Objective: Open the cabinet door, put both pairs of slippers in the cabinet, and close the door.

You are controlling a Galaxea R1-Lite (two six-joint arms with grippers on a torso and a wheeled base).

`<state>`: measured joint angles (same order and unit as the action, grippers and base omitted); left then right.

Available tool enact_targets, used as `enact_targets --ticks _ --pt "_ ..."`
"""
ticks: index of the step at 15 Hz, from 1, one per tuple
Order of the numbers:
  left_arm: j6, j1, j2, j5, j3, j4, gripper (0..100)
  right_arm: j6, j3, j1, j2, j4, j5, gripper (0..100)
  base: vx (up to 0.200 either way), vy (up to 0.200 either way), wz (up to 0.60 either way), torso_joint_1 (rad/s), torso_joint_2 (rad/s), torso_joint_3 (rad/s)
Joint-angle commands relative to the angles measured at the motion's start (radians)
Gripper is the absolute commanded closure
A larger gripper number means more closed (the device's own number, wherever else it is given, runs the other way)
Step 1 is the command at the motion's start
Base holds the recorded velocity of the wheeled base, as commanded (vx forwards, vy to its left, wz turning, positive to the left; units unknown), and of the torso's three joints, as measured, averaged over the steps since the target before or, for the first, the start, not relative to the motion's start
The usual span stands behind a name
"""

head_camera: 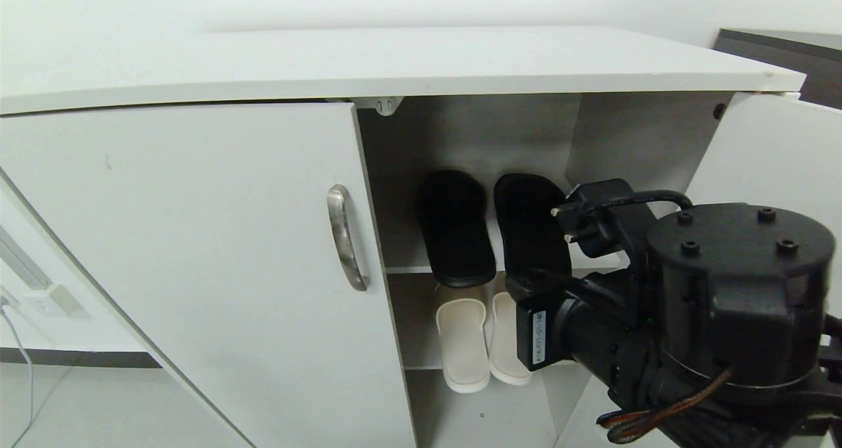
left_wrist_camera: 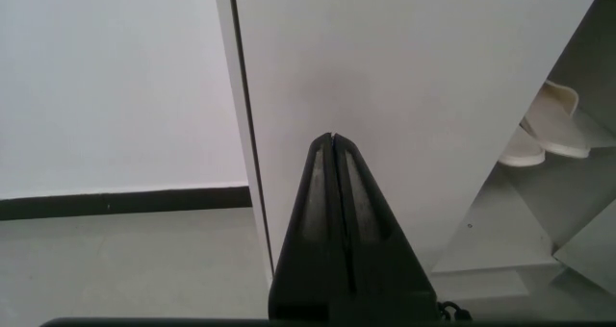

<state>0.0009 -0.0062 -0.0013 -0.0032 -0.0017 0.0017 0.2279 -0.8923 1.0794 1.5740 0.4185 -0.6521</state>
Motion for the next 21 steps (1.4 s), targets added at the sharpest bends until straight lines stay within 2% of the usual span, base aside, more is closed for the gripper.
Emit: enact_targets --ticks 1,9,21 --pt "0.001 0.0 0.001 0.0 0.0 0.0 100 -0.001 0.012 0.01 -0.022 0.0 -0.001 100 0.0 0.0 0.0 0.0 0.0 0.0" --pt "0.001 0.0 0.001 0.0 0.0 0.0 100 -0.001 0.012 0.01 -0.017 0.002 -0.006 100 0.0 0.0 0.0 0.0 0.0 0.0" --pt "-0.001 0.0 0.001 0.0 0.0 0.0 100 0.001 0.018 0.01 0.003 0.005 -0.007 100 -0.2 0.0 0.0 0.004 0.0 0.002"
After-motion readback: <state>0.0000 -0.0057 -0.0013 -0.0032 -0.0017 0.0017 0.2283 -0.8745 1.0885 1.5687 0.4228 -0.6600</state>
